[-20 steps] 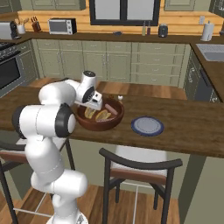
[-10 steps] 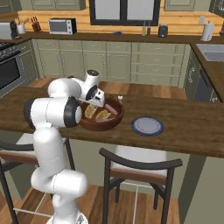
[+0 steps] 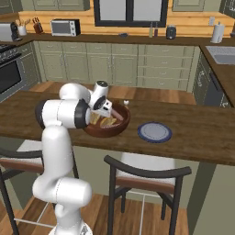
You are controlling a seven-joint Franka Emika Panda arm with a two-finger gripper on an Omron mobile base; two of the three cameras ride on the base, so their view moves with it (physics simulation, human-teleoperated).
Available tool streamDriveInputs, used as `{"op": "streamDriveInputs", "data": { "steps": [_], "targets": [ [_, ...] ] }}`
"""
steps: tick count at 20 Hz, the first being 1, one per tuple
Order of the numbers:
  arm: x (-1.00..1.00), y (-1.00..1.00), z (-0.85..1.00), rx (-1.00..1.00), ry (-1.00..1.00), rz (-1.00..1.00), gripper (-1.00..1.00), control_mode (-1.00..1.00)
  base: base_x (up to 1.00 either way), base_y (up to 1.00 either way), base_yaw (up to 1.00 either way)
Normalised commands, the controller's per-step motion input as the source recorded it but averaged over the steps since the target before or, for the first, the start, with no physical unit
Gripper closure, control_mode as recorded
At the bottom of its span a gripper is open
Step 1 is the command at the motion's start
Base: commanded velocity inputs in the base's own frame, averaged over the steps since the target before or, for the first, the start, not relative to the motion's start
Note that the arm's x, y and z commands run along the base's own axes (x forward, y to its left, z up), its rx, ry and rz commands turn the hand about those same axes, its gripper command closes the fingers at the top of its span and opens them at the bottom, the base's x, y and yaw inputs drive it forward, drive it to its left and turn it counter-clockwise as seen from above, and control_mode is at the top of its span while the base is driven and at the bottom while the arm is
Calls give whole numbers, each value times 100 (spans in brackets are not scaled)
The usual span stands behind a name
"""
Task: Place one bun and one sausage from the bowl on each plate.
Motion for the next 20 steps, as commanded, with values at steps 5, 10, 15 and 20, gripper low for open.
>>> {"op": "streamDriveInputs", "data": {
  "steps": [5, 10, 15, 20],
  "targets": [
    [14, 0, -25, 1, 0, 0, -100, -100, 0, 0, 0],
    [1, 2, 0, 3, 0, 0, -100, -100, 0, 0, 0],
    [6, 1, -1, 2, 0, 0, -100, -100, 0, 0, 0],
    [2, 15, 0, 0, 0, 0, -100, -100, 0, 0, 0]
  ]
}}
